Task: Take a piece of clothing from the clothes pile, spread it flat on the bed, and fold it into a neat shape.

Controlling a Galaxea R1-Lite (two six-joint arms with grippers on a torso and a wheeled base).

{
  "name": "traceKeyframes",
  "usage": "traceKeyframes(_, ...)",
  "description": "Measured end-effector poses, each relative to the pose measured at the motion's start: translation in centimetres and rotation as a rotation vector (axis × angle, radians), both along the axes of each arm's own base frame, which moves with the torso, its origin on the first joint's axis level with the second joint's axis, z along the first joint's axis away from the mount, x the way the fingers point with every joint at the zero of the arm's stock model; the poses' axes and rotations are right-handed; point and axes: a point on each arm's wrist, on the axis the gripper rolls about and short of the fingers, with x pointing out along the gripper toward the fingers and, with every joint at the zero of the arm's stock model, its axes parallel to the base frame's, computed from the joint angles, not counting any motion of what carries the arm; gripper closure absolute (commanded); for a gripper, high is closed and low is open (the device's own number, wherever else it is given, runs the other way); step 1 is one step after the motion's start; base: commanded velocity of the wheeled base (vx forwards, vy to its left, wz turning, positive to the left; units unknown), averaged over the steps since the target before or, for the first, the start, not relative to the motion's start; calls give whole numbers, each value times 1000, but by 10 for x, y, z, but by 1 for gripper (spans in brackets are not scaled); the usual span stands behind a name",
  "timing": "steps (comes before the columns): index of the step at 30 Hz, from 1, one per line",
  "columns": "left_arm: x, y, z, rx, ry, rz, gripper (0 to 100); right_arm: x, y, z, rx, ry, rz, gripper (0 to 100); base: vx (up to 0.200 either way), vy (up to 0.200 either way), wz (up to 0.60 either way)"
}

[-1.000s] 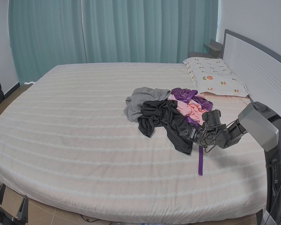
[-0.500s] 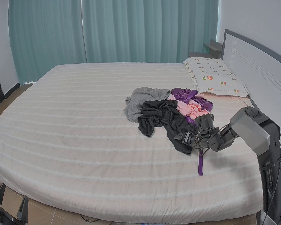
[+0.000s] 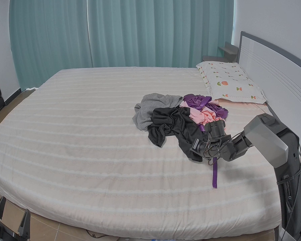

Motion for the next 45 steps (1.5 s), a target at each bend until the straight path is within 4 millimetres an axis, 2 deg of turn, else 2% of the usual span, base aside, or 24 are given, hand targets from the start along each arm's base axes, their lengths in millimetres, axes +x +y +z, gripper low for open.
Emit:
traceKeyframes(5, 0, 0, 0, 0, 0, 0, 0, -5, -3, 33, 123, -3, -40, 100, 0, 0, 0)
traceKeyframes(12, 0, 0, 0, 0, 0, 0, 0, -34, -11, 92, 244, -68, 12, 100, 0, 0, 0)
traceKeyframes(16, 0, 0, 0, 0, 0, 0, 0, -56, -15, 133, 298, -205, 47, 100, 0, 0, 0)
traceKeyframes(24, 0, 0, 0, -1, 0, 0, 0, -113, -14, 220, 356, -501, 158, 100, 0, 0, 0)
traceKeyframes(32, 0, 0, 0, 2, 0, -6, 0, -164, -2, 282, 371, -733, 287, 100, 0, 0, 0)
traceKeyframes(35, 0, 0, 0, 25, -4, -21, 0, -179, 2, 296, 364, -798, 327, 100, 0, 0, 0)
traceKeyframes(40, 0, -1, 4, 46, -29, -30, 0, -197, 6, 305, 375, -827, 367, 100, 0, 0, 0)
traceKeyframes(45, -4, -1, 30, 2, -105, -33, 0, -206, 7, 310, 388, -841, 386, 100, 0, 0, 0)
